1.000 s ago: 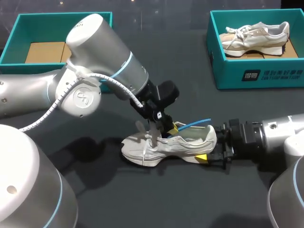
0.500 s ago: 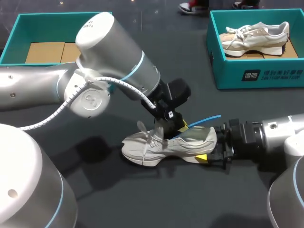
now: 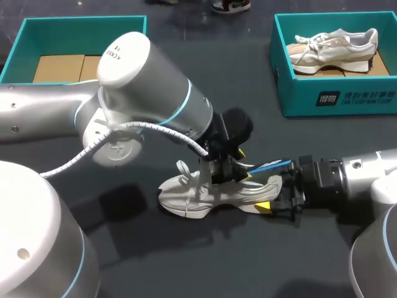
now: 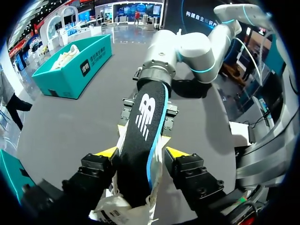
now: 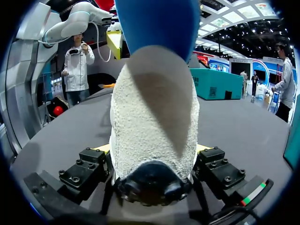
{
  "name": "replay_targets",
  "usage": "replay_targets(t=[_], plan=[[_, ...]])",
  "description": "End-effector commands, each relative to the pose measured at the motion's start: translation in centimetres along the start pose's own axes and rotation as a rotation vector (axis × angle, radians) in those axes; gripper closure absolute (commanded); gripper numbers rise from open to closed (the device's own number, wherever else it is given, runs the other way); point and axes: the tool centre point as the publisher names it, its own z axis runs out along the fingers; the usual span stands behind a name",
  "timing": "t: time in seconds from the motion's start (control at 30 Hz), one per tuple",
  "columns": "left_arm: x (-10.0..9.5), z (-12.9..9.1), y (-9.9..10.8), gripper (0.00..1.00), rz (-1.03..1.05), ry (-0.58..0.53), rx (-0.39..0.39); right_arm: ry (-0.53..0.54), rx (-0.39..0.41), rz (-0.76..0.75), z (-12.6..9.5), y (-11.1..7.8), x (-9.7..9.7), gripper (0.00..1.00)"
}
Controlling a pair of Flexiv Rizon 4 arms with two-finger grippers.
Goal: Take the shoe out of the shoebox, open the shoe tongue, remove and reinsert the insole, then place the shoe into the shoebox
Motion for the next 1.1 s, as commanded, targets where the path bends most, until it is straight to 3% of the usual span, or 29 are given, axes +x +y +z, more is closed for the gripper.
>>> replay_targets(t=[0.03,0.47,1.1], plan=[[0.9,0.1,0.3,0.36,0.027,-0.051,0.022,0.0,0.004,0.001,0.1,0.1,0.1,1.0],[1.6,1.4,-0.2,0.31,0.122,-0.14,0.061,0.0,0.004,0.001,0.1,0.1,0.1,1.0],[0.1,2.6,-0.2,0.36,0.215,-0.153,0.081,0.0,0.004,0.001,0.1,0.1,0.1,1.0]])
